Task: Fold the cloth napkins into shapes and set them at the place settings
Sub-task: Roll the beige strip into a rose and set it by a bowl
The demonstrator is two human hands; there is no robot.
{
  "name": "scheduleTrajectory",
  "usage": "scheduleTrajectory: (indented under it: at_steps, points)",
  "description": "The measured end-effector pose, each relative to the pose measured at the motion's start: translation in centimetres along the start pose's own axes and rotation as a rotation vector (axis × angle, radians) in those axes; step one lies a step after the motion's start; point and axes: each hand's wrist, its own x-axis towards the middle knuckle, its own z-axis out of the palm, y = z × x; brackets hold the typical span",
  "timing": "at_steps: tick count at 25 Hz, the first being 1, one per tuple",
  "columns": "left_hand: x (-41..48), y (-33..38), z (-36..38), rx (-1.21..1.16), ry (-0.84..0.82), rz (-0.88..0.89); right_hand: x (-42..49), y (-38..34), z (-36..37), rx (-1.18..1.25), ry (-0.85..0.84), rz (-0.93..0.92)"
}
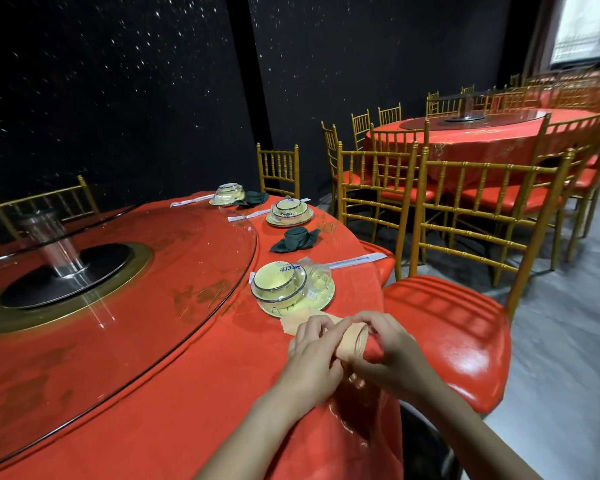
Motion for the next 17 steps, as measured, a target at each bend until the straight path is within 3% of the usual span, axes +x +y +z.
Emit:
scheduleTrajectory:
  at_steps: [4,7,17]
  points:
    - [0.4,0.1,0.1,-0.085,0.101,-0.028,1.1,-0.1,0.1,0.061,0.02,0.139]
    - [-1.4,-0.8,-0.4,-0.063,0.169,-0.016,1.0,-1.3,0.6,0.171,-0.075,0.198]
    - [-17.0,-3.9,-7.7,0.148,0.351,-0.154,-3.1,-12.5,6.9,0.368,-0.431,-0.007]
